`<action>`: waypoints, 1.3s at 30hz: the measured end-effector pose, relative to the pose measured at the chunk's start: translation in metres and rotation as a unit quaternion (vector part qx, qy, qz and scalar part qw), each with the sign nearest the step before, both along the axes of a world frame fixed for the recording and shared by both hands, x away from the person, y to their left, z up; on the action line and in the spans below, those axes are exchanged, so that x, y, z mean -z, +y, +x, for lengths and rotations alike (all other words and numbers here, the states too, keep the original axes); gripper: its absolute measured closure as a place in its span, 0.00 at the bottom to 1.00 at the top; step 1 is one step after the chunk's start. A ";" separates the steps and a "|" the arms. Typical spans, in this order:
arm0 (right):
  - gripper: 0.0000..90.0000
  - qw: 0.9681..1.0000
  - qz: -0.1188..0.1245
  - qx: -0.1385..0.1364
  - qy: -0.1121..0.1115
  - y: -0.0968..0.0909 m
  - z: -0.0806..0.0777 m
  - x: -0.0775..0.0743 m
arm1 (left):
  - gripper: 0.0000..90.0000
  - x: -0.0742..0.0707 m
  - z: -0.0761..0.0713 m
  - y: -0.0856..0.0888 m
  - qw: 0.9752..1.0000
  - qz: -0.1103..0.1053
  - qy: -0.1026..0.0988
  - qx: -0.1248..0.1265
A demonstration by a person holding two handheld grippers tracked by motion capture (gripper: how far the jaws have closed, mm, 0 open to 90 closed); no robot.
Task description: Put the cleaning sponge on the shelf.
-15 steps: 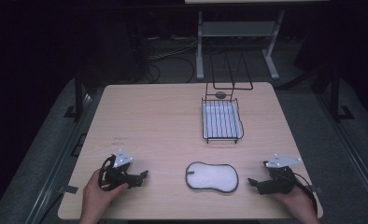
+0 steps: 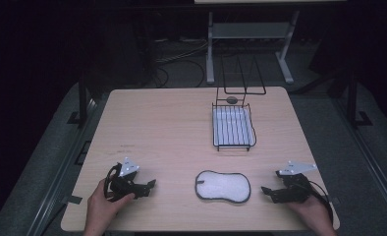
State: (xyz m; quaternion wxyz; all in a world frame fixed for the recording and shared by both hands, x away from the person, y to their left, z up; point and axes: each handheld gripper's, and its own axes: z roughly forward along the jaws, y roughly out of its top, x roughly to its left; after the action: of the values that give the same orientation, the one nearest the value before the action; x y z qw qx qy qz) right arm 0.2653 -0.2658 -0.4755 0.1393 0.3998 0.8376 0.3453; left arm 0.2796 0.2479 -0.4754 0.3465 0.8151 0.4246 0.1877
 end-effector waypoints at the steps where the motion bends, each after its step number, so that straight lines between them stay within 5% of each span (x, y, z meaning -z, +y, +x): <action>1: 0.27 1.000 0.003 0.002 0.005 0.000 -0.001 -0.002 | 0.14 0.000 0.000 0.000 1.000 0.000 0.000 0.000; 6: 0.50 0.999 0.026 -0.018 0.004 0.002 -0.005 -0.011 | 0.14 0.000 -0.001 0.000 1.000 -0.001 0.000 -0.001; 7: 0.63 0.998 0.042 -0.036 -0.001 0.004 -0.007 -0.017 | 0.14 0.000 -0.001 0.000 1.000 -0.002 -0.001 -0.001; 13: 0.99 0.994 0.061 -0.095 0.000 0.020 -0.015 -0.025 | 0.14 0.000 -0.001 0.000 1.000 -0.001 0.000 -0.001; 26: 1.00 0.982 0.069 -0.175 0.027 0.061 -0.024 -0.025 | 0.14 0.000 -0.002 0.001 1.000 -0.001 -0.001 -0.003; 31: 1.00 0.976 0.055 -0.208 0.042 0.083 -0.029 -0.019 | 0.14 0.000 -0.002 0.001 1.000 0.000 -0.001 -0.004; 39: 1.00 0.975 0.034 -0.215 0.051 0.090 -0.028 -0.013 | 0.14 0.000 -0.003 0.001 1.000 0.000 -0.001 -0.004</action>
State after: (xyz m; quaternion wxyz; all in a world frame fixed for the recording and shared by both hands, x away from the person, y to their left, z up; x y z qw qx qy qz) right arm 0.2371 -0.1757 -0.4621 0.0056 0.2320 0.8976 0.3749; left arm 0.2770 0.2486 -0.4754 0.3458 0.8132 0.4280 0.1898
